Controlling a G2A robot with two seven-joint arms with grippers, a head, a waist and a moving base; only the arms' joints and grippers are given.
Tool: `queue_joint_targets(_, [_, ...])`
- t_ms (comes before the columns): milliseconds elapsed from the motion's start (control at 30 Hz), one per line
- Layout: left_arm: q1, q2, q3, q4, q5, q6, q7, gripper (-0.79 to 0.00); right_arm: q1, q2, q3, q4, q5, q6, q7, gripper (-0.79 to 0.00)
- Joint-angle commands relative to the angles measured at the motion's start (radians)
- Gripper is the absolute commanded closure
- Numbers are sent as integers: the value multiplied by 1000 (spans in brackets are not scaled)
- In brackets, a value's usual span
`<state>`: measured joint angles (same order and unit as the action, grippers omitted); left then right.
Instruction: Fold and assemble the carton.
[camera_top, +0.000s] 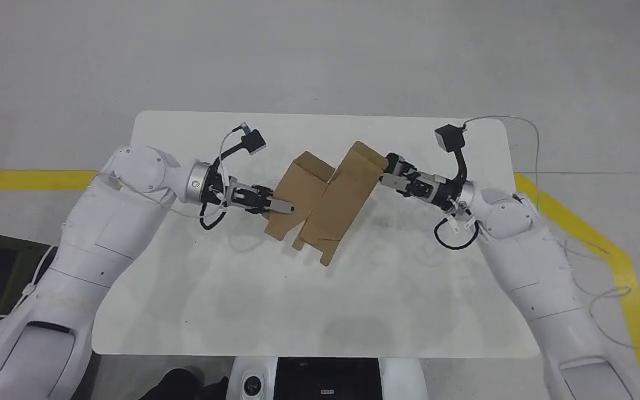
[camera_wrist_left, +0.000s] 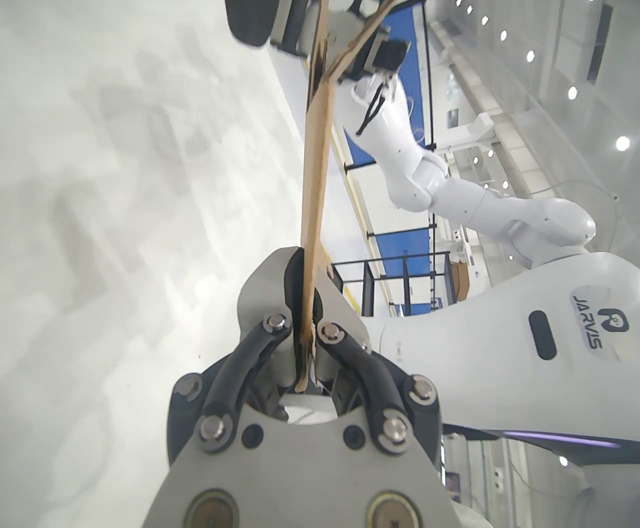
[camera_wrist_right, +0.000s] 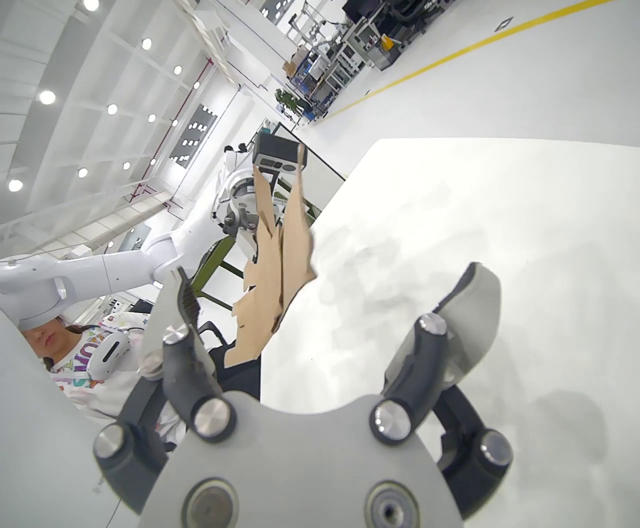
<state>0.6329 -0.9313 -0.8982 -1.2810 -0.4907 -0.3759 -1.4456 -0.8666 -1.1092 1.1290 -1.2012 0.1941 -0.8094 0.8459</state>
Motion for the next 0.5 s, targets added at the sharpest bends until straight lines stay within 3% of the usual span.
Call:
queue_joint_targets(0, [-5, 8, 10, -17, -3, 22, -21, 0, -16, 11, 18, -15, 22, 10, 59, -785])
queue_joint_targets(233, [-9, 34, 62, -51, 16, 37, -36, 0, -72, 46, 44, -94, 166, 121, 286, -785])
queue_joint_targets(467, [-21, 48, 116, -74, -24, 56, -55, 0, -115, 65, 13, -150, 237, 177, 342, -785])
